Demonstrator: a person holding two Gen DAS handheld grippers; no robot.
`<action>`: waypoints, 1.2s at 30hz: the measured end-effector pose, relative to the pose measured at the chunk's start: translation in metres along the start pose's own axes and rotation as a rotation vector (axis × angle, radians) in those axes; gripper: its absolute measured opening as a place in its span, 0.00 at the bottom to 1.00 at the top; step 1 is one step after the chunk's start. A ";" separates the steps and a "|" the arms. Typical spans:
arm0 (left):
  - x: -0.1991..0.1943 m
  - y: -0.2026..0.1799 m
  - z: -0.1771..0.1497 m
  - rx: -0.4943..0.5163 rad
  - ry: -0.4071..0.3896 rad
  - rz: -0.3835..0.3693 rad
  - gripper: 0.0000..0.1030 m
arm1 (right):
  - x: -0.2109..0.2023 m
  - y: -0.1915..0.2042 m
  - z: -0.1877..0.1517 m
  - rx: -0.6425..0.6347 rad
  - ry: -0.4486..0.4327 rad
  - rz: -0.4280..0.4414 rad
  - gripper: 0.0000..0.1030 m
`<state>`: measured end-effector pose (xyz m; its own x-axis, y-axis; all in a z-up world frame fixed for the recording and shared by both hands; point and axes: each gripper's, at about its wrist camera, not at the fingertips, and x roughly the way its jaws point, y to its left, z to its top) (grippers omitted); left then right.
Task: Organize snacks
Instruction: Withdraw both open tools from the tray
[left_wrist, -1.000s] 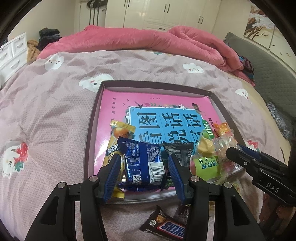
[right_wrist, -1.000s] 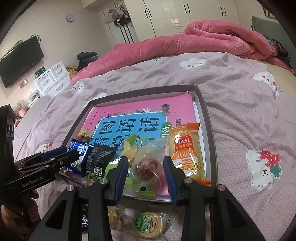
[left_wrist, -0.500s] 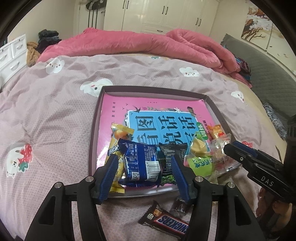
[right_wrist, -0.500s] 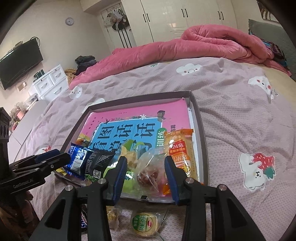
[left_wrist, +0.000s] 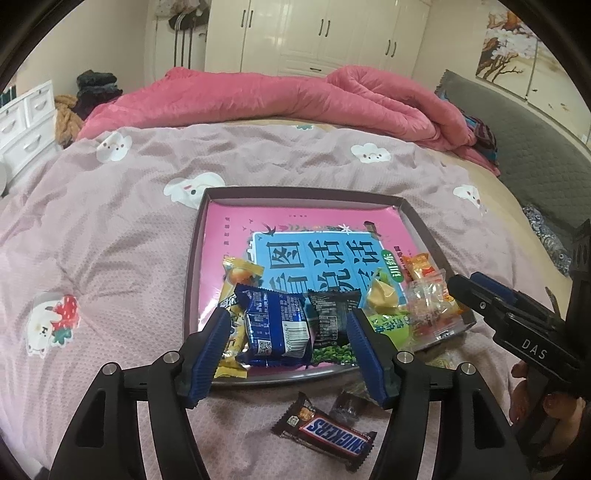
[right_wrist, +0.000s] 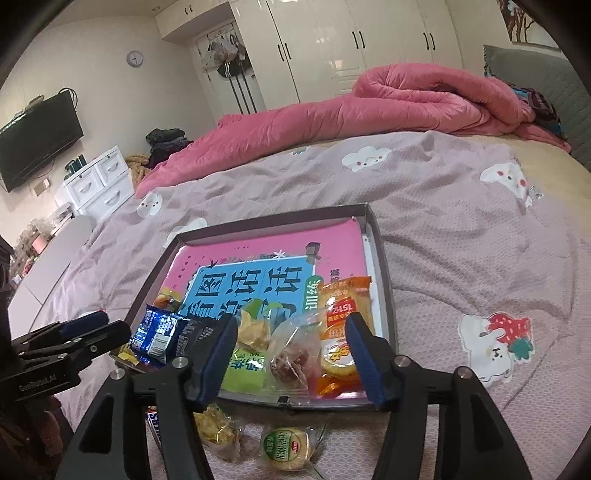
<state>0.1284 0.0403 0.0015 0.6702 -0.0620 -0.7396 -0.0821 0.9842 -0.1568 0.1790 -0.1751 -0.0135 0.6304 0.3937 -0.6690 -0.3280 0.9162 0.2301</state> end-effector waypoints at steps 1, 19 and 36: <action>-0.002 0.000 0.000 -0.001 -0.005 0.000 0.67 | -0.002 0.000 0.000 -0.001 -0.006 0.000 0.60; -0.027 -0.011 -0.008 0.027 -0.009 -0.013 0.70 | -0.038 -0.002 0.004 0.016 -0.110 -0.055 0.83; -0.042 -0.024 -0.016 0.054 -0.011 -0.036 0.70 | -0.060 0.006 -0.004 0.009 -0.123 -0.057 0.89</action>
<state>0.0903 0.0167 0.0259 0.6803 -0.0956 -0.7267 -0.0186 0.9889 -0.1475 0.1358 -0.1936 0.0252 0.7292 0.3469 -0.5899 -0.2833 0.9377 0.2012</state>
